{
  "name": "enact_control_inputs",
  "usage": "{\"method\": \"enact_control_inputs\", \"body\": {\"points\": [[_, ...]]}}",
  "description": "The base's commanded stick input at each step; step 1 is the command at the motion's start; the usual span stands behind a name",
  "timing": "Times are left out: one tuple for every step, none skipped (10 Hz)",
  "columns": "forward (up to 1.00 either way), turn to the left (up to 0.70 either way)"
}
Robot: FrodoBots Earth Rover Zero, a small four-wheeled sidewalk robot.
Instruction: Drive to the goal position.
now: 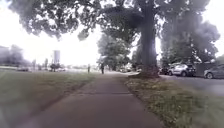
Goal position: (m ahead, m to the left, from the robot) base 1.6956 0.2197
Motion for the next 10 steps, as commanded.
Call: {"method": "enact_control_inputs", "body": {"points": [[0.70, 0.00], [0.70, 0.00], [0.70, 0.00], [0.70, 0.00], [0.70, 0.00], [0.70, 0.00], [0.70, 0.00], [0.70, 0.00], [0.70, 0.00], [0.70, 0.00]]}}
